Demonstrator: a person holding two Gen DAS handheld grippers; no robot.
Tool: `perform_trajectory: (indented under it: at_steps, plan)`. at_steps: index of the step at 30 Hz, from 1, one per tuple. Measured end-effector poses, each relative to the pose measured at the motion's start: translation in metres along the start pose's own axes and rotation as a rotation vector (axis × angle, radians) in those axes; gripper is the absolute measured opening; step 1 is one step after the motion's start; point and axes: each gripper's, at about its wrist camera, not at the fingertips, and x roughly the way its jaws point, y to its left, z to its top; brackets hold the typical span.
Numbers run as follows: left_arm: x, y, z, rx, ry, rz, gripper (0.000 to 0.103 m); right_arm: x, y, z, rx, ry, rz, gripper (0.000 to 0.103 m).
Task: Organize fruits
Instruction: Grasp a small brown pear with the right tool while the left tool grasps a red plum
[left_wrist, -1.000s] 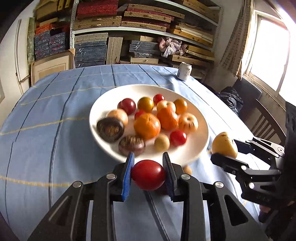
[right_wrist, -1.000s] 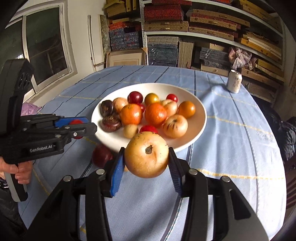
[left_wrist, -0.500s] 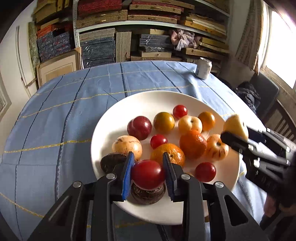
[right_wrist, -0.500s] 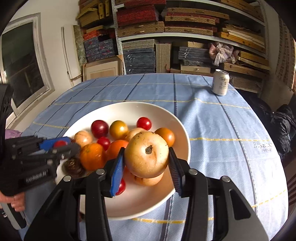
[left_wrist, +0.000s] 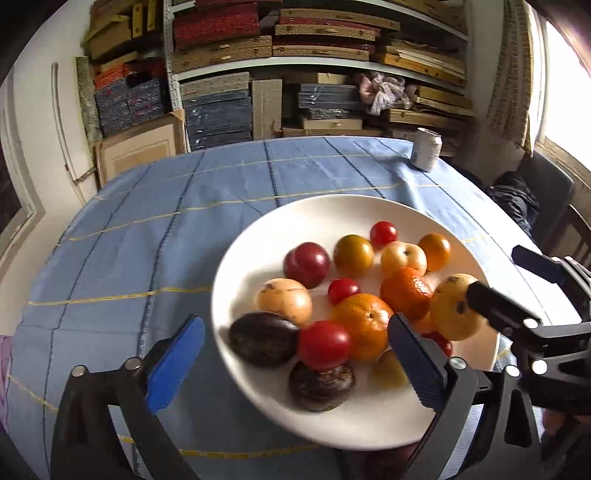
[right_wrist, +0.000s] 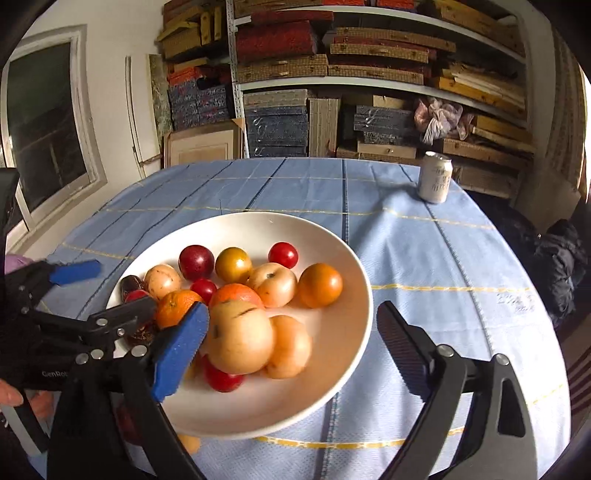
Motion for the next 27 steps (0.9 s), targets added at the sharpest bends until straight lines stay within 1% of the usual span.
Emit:
perform_trajectory:
  at_steps: [2,5,9,13,15,17,18,20,23,24,26,27]
  plan:
    - [-0.002,0.005,-0.002,-0.034,0.030,-0.054,0.099,-0.008,-0.004,0.001,0.023,-0.011,0.005,0.090]
    - [-0.009,0.010,-0.006,-0.065,0.053,-0.066,0.099,-0.021,-0.009,-0.001,0.055,-0.006,0.018,0.091]
    - [-0.032,0.006,-0.026,-0.023,0.037,-0.051,0.099,-0.044,-0.006,-0.021,0.057,0.015,0.040,0.094]
    - [-0.047,-0.003,-0.056,0.033,0.046,-0.048,0.099,-0.056,0.014,-0.053,-0.018,0.080,0.044,0.094]
    - [-0.050,-0.006,-0.070,0.059,0.055,-0.025,0.099,-0.053,0.029,-0.072,-0.063,0.132,0.063,0.094]
    - [-0.049,-0.007,-0.081,0.078,0.069,-0.046,0.099,-0.047,0.039,-0.082,-0.085,0.171,0.078,0.094]
    - [-0.044,-0.007,-0.086,0.084,0.084,-0.027,0.100,-0.042,0.041,-0.085,-0.080,0.186,0.098,0.094]
    - [-0.039,0.000,-0.091,0.057,0.092,-0.015,0.099,-0.033,0.046,-0.086,-0.099,0.196,0.089,0.094]
    - [-0.035,0.017,-0.098,0.008,0.131,-0.044,0.099,-0.021,0.049,-0.083,-0.116,0.214,0.070,0.094]
    - [-0.035,0.021,-0.102,0.006,0.139,-0.057,0.099,-0.016,0.048,-0.080,-0.108,0.223,0.063,0.094]
    - [-0.036,0.023,-0.107,0.025,0.145,-0.040,0.099,-0.005,0.047,-0.077,-0.092,0.246,0.066,0.094]
    - [-0.036,0.022,-0.109,0.036,0.146,-0.036,0.099,0.000,0.048,-0.075,-0.078,0.261,0.084,0.094]
